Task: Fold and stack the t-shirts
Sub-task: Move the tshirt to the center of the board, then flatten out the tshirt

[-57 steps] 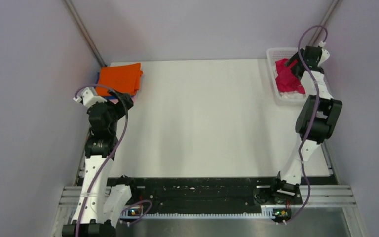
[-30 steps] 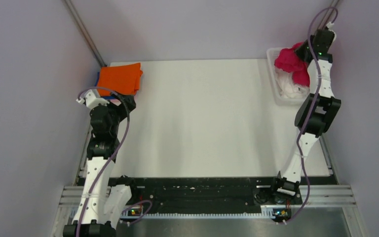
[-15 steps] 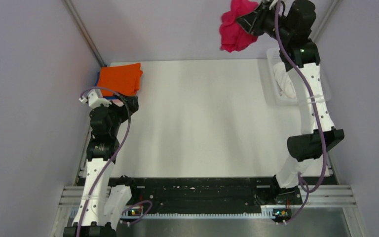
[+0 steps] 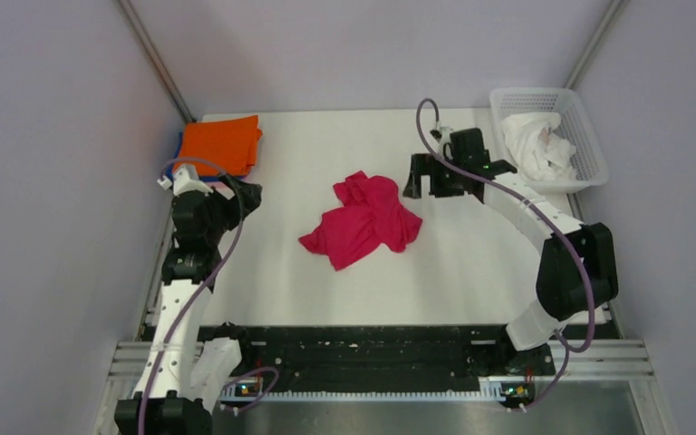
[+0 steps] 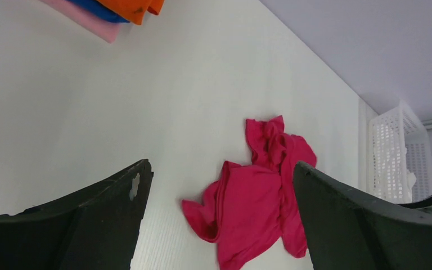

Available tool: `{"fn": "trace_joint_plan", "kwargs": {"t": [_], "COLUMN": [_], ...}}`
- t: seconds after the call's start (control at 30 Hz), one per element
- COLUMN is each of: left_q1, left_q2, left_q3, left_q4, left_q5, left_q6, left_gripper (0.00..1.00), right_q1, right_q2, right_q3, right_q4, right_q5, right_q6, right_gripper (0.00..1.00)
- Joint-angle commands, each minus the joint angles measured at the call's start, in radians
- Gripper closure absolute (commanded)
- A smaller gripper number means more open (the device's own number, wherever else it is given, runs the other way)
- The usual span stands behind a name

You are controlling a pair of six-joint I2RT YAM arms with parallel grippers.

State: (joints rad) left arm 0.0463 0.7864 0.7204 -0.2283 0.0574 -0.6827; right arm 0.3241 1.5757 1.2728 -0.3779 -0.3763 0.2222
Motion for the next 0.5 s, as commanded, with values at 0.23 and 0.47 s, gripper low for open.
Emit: {"fn": "trace_joint_plan", "kwargs": {"t": [0.23, 0.47], "left_q1": [-0.078, -0.344], "left_q2": [0.220, 0.422], "left_q3": [-0.035, -0.018], "left_q4": [-0.009, -0.010], "left_q5": [0.240, 0.273], "left_q6": [-0.051, -0.073], "left_gripper": [0.01, 0.12], "right_q1": [-0.004, 0.189], "right_q2": [-0.186, -0.334], "right_q3": [-0.218, -0.406], "right_q4": [0.040, 0.078], "right_q5": [0.402, 0.453], "right_q6": [0.149, 0.213], "right_gripper": [0.01, 0.01]}}
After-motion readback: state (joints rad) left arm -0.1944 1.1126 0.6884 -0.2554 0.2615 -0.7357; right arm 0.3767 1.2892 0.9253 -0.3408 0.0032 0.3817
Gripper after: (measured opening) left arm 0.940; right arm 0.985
